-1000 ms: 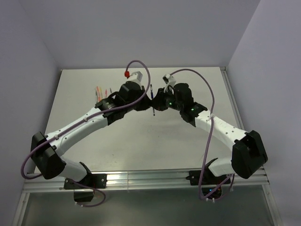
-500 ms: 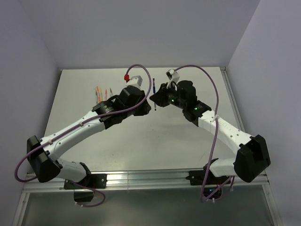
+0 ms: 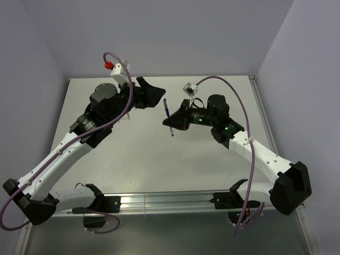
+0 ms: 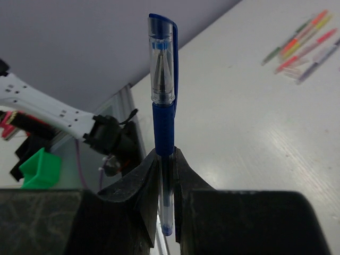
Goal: Insert the pens into the pen caps
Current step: Insert the pen cap onto the pen.
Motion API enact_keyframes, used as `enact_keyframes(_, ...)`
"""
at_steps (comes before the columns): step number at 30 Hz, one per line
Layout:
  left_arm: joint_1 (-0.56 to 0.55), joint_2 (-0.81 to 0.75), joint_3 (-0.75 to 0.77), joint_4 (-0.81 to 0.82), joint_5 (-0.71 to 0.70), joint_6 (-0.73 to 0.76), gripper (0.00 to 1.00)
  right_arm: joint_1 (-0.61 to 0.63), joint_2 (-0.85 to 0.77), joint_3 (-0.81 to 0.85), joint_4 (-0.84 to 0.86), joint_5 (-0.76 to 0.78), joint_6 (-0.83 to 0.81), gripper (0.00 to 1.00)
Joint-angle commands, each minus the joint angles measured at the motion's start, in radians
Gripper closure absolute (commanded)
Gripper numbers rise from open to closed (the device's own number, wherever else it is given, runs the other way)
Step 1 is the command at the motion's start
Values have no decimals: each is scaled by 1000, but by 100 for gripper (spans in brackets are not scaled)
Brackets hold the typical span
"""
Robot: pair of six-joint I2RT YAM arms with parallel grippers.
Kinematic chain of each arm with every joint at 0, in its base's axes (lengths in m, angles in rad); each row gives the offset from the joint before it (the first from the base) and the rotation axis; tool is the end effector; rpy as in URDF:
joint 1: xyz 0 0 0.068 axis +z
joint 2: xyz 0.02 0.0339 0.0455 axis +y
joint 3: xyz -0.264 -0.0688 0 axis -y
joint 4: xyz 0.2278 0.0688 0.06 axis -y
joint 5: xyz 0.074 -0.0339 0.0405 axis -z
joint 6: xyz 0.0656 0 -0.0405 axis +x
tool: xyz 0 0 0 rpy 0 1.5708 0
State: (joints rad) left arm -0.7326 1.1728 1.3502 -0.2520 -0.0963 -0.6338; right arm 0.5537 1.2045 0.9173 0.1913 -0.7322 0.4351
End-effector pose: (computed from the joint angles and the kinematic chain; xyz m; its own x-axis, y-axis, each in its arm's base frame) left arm 0.2051 -0.1760 0.4457 -0.3967 -0.4360 -0.8078 0.4462 0.6775 -0.5848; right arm 0.2178 0.1862 0.3412 -0.4773 0.0735 -0.8757 -0.8336 0.2776 0.4776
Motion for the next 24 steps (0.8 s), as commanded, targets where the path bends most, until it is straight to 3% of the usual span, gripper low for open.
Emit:
enact_keyframes(1,41,-33,-55,223,225,63,24,2,-8,-5,149,-168,69,100)
enact_keyframes(3,81,-39,-72,243,333,63,25,2,4,2,192,-215,122,100)
enact_keyframes(10,217,-67,-197,562,671,-24,26,0,9,5,359,-283,289,100)
enact_keyframes(18,236,-47,-233,755,829,-116,32,0,33,25,416,-297,384,100)
enact_keyframes(24,236,-24,-221,732,860,-122,34,0,20,26,418,-291,386,100)
